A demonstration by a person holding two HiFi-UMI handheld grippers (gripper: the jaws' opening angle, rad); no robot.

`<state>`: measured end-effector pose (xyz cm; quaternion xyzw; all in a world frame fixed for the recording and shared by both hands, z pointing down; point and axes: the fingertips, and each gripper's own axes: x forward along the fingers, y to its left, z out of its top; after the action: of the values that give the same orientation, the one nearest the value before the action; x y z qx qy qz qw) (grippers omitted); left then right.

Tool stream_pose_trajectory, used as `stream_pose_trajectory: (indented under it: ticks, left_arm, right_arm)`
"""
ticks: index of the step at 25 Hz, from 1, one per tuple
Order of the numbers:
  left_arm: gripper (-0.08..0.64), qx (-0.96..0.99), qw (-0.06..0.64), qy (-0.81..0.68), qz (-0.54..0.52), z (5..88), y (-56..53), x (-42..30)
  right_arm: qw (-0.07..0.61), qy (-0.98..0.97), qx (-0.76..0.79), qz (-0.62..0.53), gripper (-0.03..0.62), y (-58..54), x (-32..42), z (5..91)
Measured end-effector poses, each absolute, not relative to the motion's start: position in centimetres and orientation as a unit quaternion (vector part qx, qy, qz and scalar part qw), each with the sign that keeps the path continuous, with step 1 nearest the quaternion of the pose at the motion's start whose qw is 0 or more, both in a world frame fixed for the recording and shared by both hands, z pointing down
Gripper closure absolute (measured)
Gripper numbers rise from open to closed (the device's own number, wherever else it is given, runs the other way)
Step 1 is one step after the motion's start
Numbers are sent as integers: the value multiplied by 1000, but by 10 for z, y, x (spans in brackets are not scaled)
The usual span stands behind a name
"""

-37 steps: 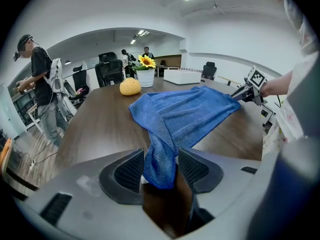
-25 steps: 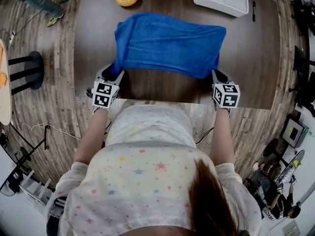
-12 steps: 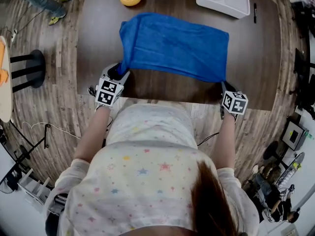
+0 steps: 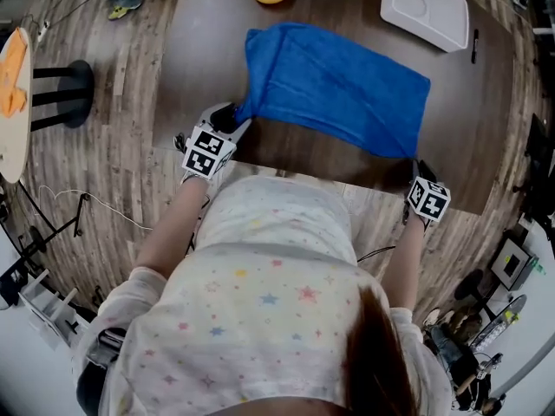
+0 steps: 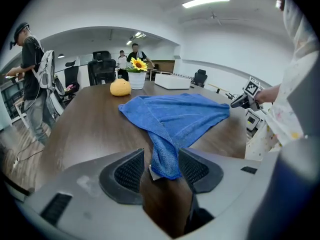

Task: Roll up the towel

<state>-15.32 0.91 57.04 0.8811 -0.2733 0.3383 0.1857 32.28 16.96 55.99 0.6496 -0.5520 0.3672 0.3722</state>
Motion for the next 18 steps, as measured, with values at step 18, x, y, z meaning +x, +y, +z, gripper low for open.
stream_pose_trajectory:
  ticks: [18]
  left_arm:
    - [367,903,133,-295,281,537,-81,-145]
  right_arm:
    - [313,-770,497,251,526,6,94,496]
